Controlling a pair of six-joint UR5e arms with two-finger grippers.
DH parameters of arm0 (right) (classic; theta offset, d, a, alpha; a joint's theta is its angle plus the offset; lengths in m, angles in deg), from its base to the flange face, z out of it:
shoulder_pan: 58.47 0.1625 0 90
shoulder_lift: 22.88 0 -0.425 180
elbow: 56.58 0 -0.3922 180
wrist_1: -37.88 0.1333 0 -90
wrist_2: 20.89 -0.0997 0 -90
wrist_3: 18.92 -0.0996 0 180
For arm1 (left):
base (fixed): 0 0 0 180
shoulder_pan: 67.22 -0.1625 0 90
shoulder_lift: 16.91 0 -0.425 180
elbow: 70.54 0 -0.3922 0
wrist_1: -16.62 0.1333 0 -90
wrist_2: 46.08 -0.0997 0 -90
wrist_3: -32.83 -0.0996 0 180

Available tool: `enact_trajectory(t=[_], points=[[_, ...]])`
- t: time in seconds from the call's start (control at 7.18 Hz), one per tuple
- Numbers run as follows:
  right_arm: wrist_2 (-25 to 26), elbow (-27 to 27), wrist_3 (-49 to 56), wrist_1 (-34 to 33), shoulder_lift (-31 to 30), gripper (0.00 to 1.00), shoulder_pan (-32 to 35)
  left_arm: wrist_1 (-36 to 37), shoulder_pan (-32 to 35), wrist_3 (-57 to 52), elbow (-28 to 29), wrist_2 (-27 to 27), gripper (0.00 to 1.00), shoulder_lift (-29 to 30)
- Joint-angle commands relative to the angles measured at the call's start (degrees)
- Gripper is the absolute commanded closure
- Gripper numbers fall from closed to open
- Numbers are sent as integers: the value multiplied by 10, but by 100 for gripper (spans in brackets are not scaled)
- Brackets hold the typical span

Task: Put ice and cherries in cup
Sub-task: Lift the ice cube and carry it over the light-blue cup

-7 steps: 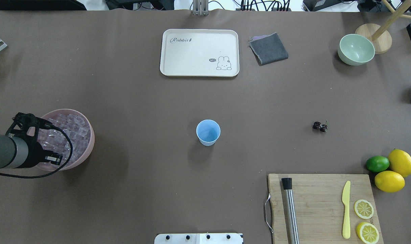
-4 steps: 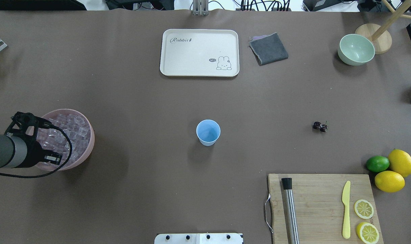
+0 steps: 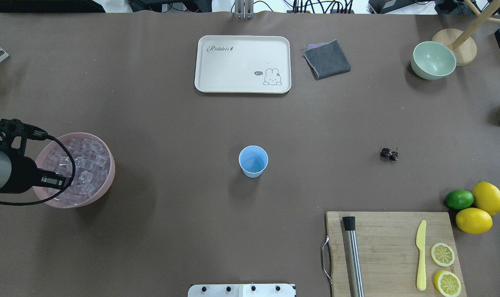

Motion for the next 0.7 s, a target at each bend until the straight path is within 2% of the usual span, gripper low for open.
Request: enact_trajectory(t=[0.0, 0.14, 0.28, 0.42, 0.56], points=[[-9, -3, -6, 19, 16, 1, -10, 25, 6, 7, -3, 25, 100, 63], [-17, -3, -22, 23, 27, 1, -16, 96, 6, 19, -1, 29, 100, 145], [-22, -5, -25, 35, 35, 1, -26, 204, 2, 62, 9, 29, 100, 254], [-23, -6, -41, 46, 45, 1, -35, 275, -8, 101, 39, 26, 100, 351], [-27, -6, -69, 51, 65, 1, -50, 287, -34, 148, 74, 22, 100, 406]])
